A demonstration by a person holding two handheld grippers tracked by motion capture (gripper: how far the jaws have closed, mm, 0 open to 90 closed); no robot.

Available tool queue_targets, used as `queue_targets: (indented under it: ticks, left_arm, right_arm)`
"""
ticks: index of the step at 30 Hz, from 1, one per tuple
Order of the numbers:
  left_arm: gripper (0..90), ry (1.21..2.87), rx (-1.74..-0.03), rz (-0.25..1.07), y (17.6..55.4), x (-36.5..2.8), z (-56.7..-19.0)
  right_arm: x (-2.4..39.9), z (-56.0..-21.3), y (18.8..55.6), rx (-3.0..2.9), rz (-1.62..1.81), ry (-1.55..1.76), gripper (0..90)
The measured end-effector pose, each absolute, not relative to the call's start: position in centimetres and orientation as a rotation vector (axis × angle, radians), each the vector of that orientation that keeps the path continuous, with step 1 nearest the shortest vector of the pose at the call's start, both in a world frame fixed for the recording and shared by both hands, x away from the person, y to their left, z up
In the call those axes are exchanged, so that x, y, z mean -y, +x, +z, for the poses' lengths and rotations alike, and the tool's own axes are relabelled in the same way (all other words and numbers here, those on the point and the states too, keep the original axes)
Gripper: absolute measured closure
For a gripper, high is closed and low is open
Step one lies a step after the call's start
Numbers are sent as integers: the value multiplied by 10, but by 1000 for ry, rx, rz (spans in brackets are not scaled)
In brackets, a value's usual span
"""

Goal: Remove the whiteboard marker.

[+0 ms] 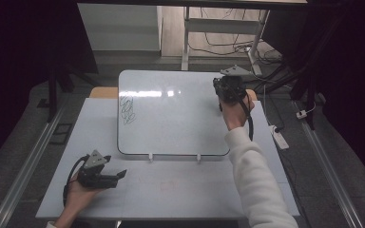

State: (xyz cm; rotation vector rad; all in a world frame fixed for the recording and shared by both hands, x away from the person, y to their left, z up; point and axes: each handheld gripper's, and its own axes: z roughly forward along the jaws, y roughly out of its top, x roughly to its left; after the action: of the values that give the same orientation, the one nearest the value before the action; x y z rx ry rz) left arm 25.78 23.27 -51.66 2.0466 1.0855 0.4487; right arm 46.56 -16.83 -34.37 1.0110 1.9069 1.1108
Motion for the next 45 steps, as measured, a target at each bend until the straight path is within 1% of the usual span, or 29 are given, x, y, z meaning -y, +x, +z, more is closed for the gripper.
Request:
queue_targets:
  ticks: [6, 14, 15, 16, 18, 19, 21, 23, 24, 26, 30, 34, 35, 45]
  left_arm:
    - [172, 2042, -1088, 451, 258, -232, -516]
    - [180, 2023, -1030, 419, 257, -219, -508]
    - [188, 2008, -993, 391, 258, -210, -502]
    - [193, 2008, -993, 391, 258, -210, -502]
    - [205, 1994, -955, 360, 259, -199, -495]
    - [205, 1988, -940, 345, 260, -194, -493]
    - [224, 1969, -898, 301, 265, -178, -485]
    - [234, 1958, -868, 276, 270, -165, -479]
    - [250, 1954, -849, 258, 273, -155, -475]
    - [259, 1951, -825, 242, 280, -140, -469]
    - [296, 1933, -792, 171, 293, -116, -464]
    - [336, 1914, -788, 118, 303, -103, -466]
    - [352, 1894, -785, 77, 308, -98, -468]
    - [516, 1899, -761, 12, 316, -90, -474]
  right_arm:
    - [172, -344, 431, -1921, 1240, 924, 811]
    - [171, -361, 386, -1987, 1402, 830, 811]
    - [167, -367, 373, -2017, 1427, 791, 811]
    - [167, -367, 373, -2017, 1427, 791, 811]
    - [156, -376, 356, -2060, 1455, 729, 811]
    - [156, -376, 356, -2060, 1455, 729, 811]
    - [143, -383, 339, -2100, 1460, 658, 810]
    - [139, -385, 335, -2108, 1460, 641, 811]
    - [131, -390, 327, -2129, 1471, 604, 810]
    - [129, -392, 324, -2137, 1478, 598, 810]
    - [117, -403, 315, -2167, 1513, 567, 810]
    - [113, -407, 313, -2182, 1516, 553, 810]
    - [109, -410, 311, -2192, 1511, 544, 810]
    - [99, -414, 306, -2205, 1500, 495, 810]
